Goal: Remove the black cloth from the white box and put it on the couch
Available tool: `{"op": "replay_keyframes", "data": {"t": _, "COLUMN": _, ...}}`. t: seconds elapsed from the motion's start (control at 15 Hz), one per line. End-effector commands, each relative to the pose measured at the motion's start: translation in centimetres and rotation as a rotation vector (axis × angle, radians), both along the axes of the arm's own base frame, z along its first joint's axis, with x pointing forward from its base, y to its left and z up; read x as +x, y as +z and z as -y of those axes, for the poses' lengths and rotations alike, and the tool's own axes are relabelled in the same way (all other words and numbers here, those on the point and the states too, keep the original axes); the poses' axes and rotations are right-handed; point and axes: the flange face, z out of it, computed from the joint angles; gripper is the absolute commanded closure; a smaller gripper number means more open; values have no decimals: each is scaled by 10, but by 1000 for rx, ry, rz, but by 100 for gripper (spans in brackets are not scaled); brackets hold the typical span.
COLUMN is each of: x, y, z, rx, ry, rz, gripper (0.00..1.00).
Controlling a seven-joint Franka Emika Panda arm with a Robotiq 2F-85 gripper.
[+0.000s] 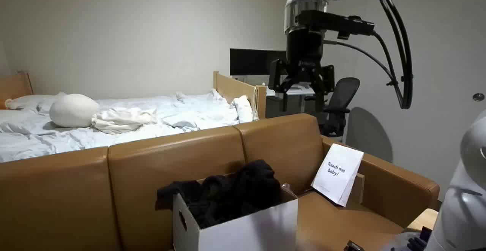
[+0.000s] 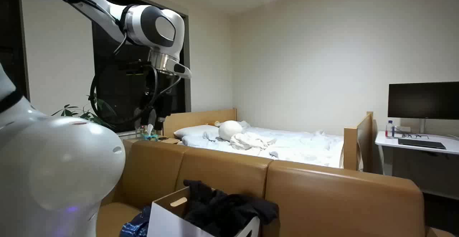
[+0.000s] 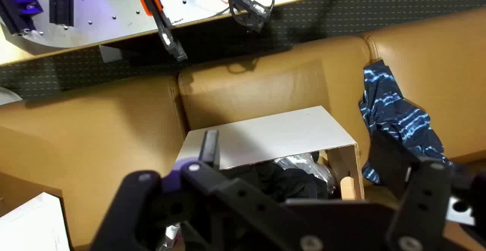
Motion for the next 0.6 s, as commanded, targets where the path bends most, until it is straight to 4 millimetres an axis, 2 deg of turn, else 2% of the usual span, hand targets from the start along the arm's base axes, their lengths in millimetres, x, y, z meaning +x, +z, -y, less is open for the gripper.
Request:
{"op": "replay_keyframes", "data": {"t": 0.0, "x": 0, "y": 0, "z": 0, "rx": 0, "ry": 0, "rz": -1, "gripper": 0}}
{"op": "replay_keyframes", "data": {"t": 0.33, "x": 0, "y": 0, "z": 0, "rx": 0, "ry": 0, "rz": -1, "gripper": 0}}
{"op": "replay_keyframes", "data": {"t": 0.47, "x": 26, "y": -9, "z": 0, "rx": -6, "ry": -25, "rz": 2, "gripper": 0}}
{"op": "replay_keyframes", "data": {"t": 0.53, "x": 50, "y": -11, "z": 10, "rx": 4, "ry": -50, "rz": 39, "gripper": 0}}
